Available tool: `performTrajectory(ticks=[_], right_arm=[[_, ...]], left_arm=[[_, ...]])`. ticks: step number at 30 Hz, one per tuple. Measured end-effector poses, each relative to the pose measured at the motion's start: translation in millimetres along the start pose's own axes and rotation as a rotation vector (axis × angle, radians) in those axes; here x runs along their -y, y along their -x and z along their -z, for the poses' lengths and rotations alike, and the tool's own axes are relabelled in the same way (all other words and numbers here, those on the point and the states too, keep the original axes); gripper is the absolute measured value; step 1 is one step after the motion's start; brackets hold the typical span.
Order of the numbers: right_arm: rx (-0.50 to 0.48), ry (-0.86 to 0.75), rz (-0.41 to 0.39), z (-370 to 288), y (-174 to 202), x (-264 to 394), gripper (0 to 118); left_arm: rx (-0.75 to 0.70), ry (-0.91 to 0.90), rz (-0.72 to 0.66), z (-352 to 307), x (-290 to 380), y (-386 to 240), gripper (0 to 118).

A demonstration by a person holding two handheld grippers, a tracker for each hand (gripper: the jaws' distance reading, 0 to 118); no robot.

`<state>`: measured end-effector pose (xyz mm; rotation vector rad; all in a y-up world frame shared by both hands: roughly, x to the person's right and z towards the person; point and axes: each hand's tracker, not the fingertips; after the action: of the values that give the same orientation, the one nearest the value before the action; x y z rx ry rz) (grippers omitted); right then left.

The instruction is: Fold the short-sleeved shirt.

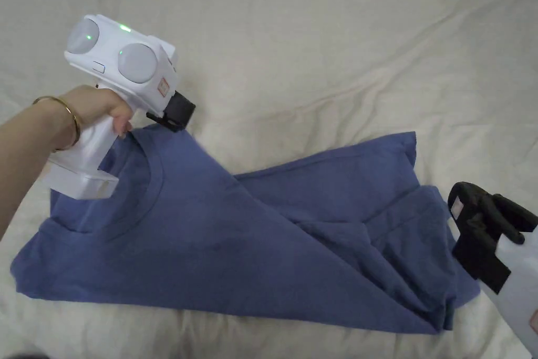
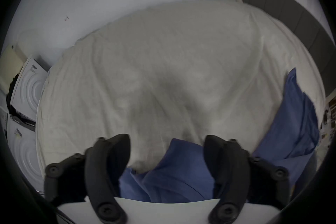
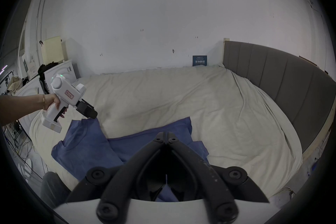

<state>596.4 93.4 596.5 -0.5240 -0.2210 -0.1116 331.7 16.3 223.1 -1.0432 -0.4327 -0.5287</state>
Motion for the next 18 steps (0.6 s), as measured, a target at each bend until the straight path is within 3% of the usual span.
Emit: performTrajectory(ticks=[2,6,7,11,14,18], right_arm=[[0.007,0.017,-0.008,8.8,-2.2,-0.4,1],[0.012,0.034,0.0,22.4,-5.8,0.9,1],[0.011,0.036,0.005,24.0,-5.5,1.4,1],[0.011,0.04,0.038,19.6,-3.3,4.2,1],[-0.004,0.046,0.055,8.4,-2.4,3.3,1],[0.038,0.052,0.004,-10.1,-11.9,-0.6,1]], left_arm=[[-0.025,0.035,0.014,15.9,3.4,0.9,83],[0.094,0.065,-0.046,28.3,9.5,2.6,62],[0.147,0.051,-0.074,26.1,10.8,1.6,44],[0.025,0.008,-0.031,19.1,19.5,-7.4,5],[-0.026,-0.039,-0.037,5.0,24.4,-15.3,4],[-0.026,-0.154,-0.104,-39.1,32.6,-6.4,3]])
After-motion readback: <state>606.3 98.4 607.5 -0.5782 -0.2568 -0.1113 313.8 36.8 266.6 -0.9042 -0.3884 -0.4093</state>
